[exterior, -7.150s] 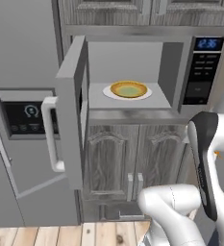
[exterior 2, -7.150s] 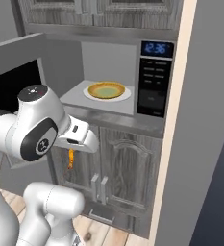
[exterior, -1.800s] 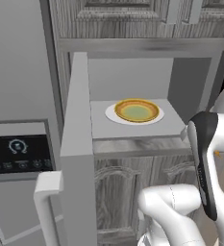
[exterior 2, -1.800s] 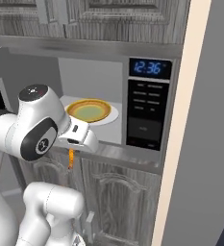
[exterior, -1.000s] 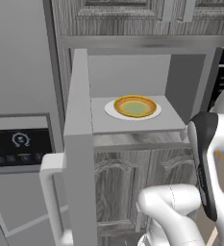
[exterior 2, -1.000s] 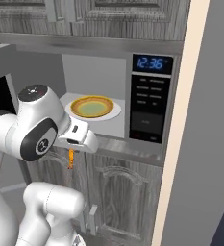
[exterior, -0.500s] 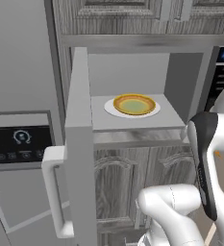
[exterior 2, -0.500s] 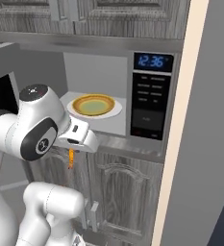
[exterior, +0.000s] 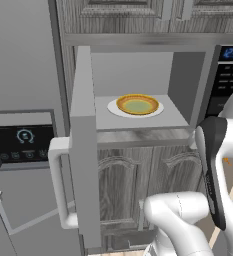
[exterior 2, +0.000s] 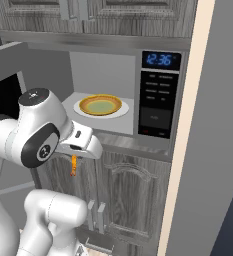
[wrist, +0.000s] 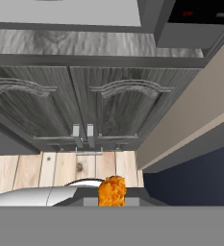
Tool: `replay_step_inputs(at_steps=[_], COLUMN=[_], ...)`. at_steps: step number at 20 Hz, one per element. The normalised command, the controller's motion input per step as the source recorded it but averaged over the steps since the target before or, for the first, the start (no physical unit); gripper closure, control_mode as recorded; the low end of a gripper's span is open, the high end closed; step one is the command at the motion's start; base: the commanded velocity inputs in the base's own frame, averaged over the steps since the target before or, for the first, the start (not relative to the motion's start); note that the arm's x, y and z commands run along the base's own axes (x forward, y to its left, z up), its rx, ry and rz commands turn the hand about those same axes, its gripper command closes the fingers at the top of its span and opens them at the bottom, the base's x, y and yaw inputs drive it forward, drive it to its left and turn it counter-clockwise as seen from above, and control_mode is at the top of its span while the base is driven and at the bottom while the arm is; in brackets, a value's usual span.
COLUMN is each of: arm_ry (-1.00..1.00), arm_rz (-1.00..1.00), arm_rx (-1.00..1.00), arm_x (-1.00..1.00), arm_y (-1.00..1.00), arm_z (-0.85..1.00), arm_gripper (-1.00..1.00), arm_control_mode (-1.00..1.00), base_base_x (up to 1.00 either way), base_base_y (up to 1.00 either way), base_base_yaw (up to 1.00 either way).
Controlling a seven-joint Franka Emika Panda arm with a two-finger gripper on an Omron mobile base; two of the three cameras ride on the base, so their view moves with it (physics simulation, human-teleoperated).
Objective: Pick the shrimp from the counter and place it in the microwave. Then turn on the microwave.
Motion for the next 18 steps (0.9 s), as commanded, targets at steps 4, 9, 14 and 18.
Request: replay_step_inputs(at_steps=[4, 9, 14, 18], arm_ry=[0.00, 0.00, 0.00, 0.00], arm_rz=[0.00, 0.00, 0.00, 0.00], arm_rx=[0.00, 0.00, 0.00, 0.00], arm_x=[0.00, 0.00, 0.00, 0.00], arm_y=[0.00, 0.00, 0.00, 0.00], arm_z=[0.00, 0.00, 0.00, 0.00], arm_gripper=[1.00, 1.00, 1.00, 1.00], arm_control_mode=[1.00, 1.00, 1.00, 1.00], base_base_x=[-0.14, 0.00, 0.00, 0.00], base_base_y=[0.01, 0.00, 0.00, 0.00], base_base_yaw=[0.00, 0.00, 0.00, 0.00])
